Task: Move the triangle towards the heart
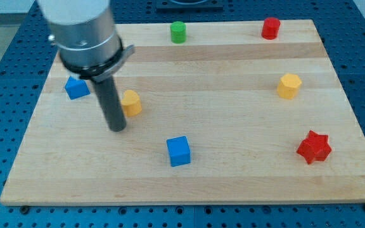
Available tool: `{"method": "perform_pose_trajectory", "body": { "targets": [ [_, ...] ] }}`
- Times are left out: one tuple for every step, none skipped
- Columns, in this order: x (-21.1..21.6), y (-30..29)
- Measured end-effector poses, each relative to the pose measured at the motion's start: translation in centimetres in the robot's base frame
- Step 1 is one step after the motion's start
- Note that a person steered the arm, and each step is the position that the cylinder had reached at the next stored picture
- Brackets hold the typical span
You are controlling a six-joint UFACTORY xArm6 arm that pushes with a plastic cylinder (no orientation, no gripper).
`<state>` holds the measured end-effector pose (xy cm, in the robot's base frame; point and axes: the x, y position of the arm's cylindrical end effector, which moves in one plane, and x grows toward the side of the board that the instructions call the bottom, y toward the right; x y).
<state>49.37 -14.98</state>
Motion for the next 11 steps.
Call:
{"method": "perform_pose_trajectory", "body": {
  "targets": [
    [0.1,-3.6],
    [-0.3,-7.3],
    [-2.3,-10.3],
    [-7.5,-11.9],
    [-15.0,-11.4],
    [-15.8,-11.4],
    [-15.8,-11.4],
    [-12.4,-11.9],
    [-10.9,-11.9],
    [-10.9,-11.8],
    [-10.4,-10.3]
  ]
}}
